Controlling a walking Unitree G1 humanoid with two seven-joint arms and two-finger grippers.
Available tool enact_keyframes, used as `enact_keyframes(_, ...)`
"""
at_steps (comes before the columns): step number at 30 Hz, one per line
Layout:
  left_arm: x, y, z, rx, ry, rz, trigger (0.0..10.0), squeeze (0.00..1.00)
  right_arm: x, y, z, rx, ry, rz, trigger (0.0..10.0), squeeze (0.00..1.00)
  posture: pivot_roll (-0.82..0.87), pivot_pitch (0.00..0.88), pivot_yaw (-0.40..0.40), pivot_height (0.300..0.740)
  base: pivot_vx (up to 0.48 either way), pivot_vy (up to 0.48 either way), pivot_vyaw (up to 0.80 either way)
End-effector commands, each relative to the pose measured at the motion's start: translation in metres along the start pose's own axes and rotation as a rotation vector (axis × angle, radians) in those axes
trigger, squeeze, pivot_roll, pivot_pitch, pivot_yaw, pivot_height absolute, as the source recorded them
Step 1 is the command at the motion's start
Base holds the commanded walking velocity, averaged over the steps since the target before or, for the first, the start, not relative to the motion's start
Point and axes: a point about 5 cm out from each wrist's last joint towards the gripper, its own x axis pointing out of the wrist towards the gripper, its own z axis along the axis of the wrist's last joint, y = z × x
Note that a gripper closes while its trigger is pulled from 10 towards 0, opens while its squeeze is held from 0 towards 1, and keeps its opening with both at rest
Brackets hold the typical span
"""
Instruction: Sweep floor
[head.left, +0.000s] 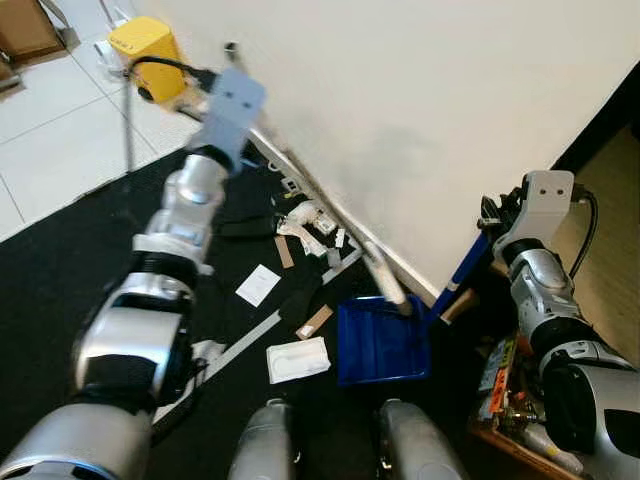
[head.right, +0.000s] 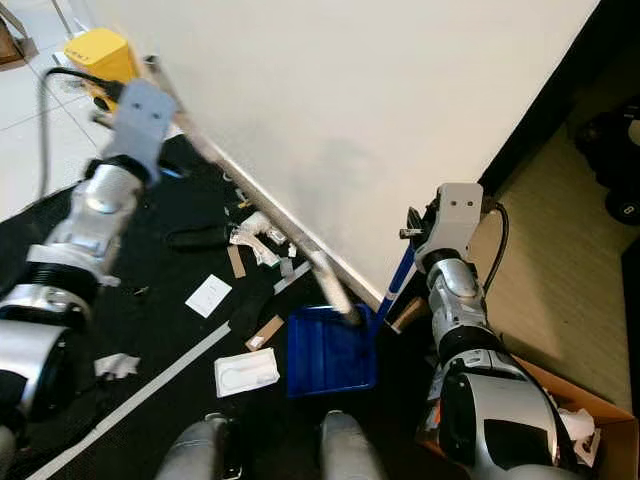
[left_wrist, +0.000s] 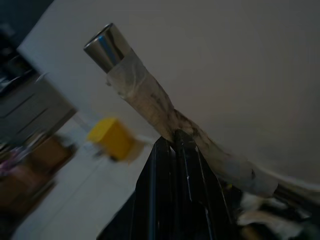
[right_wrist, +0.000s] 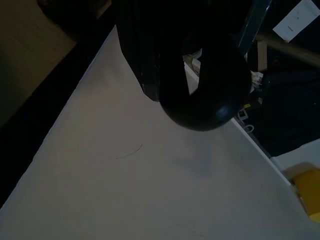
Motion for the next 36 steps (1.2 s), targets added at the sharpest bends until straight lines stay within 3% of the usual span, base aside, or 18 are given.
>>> enact_keyframes(1, -0.002, 0.014, -0.004, 0.025, 0.005, 0.042, 10.0, 0.0, 0.003, 0.003, 0.005, -0.002, -0.018, 0.007, 10.0, 0.0, 0.02, 0.0, -0.013, 0.74, 0.0, 0.0, 0.0)
enact_keyframes(6, -0.01, 0.049, -0.014, 0.07, 0.046, 0.124, 10.0, 0.0, 0.003, 0.005, 0.004, 0.001, -0.015, 0.012, 10.0, 0.0, 0.03, 0.0, -0.012, 0.74, 0.0, 0.0, 0.0)
enact_keyframes(9, -0.012, 0.055, -0.015, 0.062, 0.053, 0.146, 10.0, 0.0, 0.003, 0.006, 0.003, 0.003, -0.014, 0.013, 10.0, 0.0, 0.03, 0.0, -0.01, 0.74, 0.0, 0.0, 0.0)
enact_keyframes(14, -0.008, 0.045, -0.01, 0.044, 0.035, 0.115, 10.0, 0.0, 0.003, 0.007, 0.003, 0.006, -0.013, 0.012, 10.0, 0.0, 0.03, 0.0, -0.004, 0.74, 0.0, 0.0, 0.0)
enact_keyframes(15, -0.004, 0.03, -0.005, 0.025, 0.018, 0.08, 10.0, 0.0, 0.003, 0.007, 0.003, 0.006, -0.015, 0.01, 10.0, 0.0, 0.02, 0.0, -0.001, 0.74, 0.0, 0.0, 0.0)
enact_keyframes(16, -0.004, 0.03, -0.005, 0.025, 0.018, 0.08, 10.0, 0.0, 0.003, 0.007, 0.003, 0.006, -0.015, 0.01, 10.0, 0.0, 0.02, 0.0, -0.001, 0.74, 0.0, 0.0, 0.0)
enact_keyframes(20, 0.002, 0.006, 0.003, -0.001, -0.011, 0.023, 10.0, 0.0, 0.003, 0.005, 0.003, 0.006, -0.017, 0.006, 10.0, 0.0, 0.02, 0.0, 0.003, 0.74, 0.0, 0.0, 0.0)
enact_keyframes(21, 0.007, -0.017, 0.013, -0.024, -0.042, -0.031, 10.0, 0.0, 0.002, 0.003, 0.004, 0.005, -0.02, -0.002, 10.0, 0.0, 0.01, 0.0, 0.008, 0.74, 0.0, 0.0, 0.0)
enact_keyframes(24, 0.01, -0.033, 0.022, -0.041, -0.066, -0.067, 10.0, 0.0, 0.002, 0.001, 0.004, 0.004, -0.023, -0.008, 10.0, 0.0, 0.01, 0.0, 0.01, 0.74, 0.0, 0.0, 0.0)
enact_keyframes(29, 0.012, -0.039, 0.028, -0.055, -0.083, -0.08, 10.0, 0.0, 0.001, -0.001, 0.004, 0.003, -0.024, -0.013, 10.0, 0.0, 0.0, 0.0, 0.012, 0.74, 0.0, 0.0, 0.0)
enact_keyframes(36, 0.009, -0.02, 0.017, -0.033, -0.051, -0.042, 10.0, 0.0, 0.001, 0.0, 0.003, 0.004, -0.022, -0.013, 10.0, 0.0, 0.01, 0.0, 0.01, 0.74, 0.0, 0.0, 0.0)
